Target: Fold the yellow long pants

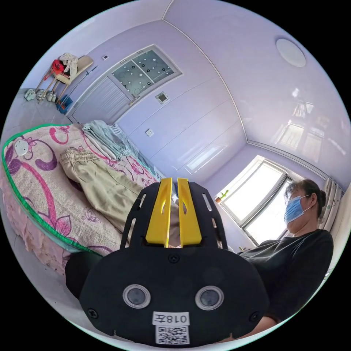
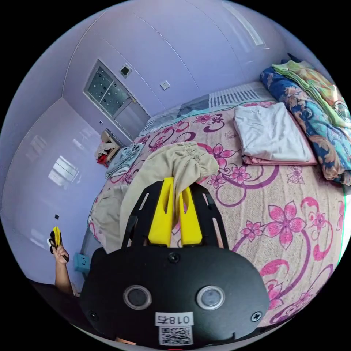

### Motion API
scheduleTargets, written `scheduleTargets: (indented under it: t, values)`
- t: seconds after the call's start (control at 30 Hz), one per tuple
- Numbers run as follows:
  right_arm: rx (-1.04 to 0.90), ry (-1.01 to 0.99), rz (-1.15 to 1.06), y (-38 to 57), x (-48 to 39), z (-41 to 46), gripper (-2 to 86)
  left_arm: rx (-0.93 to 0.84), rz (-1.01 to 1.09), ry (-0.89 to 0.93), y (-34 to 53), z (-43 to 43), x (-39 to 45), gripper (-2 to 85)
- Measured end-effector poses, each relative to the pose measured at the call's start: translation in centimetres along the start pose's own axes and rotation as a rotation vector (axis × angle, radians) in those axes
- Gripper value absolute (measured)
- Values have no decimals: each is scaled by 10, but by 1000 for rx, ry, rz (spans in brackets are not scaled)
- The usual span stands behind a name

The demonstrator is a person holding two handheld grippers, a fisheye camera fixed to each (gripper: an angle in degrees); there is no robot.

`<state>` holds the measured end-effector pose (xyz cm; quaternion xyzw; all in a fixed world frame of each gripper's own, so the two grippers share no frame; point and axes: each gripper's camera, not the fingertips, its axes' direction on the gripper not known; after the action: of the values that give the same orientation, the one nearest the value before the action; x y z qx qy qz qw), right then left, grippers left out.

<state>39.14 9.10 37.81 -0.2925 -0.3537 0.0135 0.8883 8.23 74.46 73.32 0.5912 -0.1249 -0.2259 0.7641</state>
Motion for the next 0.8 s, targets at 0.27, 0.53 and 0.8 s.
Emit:
scheduleTargets:
  t: [0.27, 0.53, 0.8]
  values:
    - [15, 158, 414, 90, 140, -79, -2, -118, -45, 82, -40, 110, -13, 12]
    - [161, 59, 431, 172, 116, -148, 7, -197, -1, 54, -118, 193, 15, 26]
    - [-79, 133, 469, 218, 104, -184, 69, -454, 159, -206, -227, 303, 32, 47]
